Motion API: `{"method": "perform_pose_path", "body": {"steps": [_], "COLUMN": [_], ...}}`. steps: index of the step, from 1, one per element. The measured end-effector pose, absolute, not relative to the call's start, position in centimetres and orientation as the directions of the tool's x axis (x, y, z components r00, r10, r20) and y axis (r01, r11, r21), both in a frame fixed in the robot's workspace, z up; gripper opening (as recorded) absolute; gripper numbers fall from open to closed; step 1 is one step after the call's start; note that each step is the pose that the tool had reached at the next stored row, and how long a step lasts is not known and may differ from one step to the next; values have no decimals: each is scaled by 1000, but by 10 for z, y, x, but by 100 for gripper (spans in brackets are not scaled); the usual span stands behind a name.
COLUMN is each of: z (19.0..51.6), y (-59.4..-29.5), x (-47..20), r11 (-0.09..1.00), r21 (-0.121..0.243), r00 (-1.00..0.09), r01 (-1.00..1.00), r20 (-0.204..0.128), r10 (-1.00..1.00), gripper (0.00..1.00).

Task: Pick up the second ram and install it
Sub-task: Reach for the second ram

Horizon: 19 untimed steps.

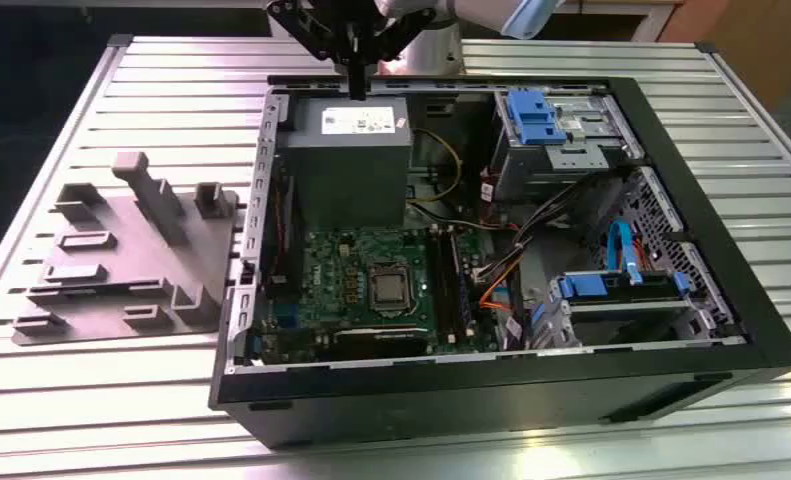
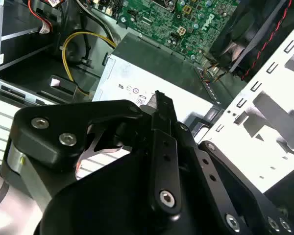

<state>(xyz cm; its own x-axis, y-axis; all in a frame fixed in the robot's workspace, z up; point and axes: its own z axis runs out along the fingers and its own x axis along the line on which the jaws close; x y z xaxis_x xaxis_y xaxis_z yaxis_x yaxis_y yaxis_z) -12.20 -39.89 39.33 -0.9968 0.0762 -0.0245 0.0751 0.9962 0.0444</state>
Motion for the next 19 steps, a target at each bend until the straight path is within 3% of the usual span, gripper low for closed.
{"method": "perform_pose_path", "body": {"steps": [19], "z": [393], "y": [-399], "x": [-133], "r11": [996], "r21": [44], "r00": [-997], "r01": [75], "r20": [-25], "r10": [76], "gripper": [10]}}
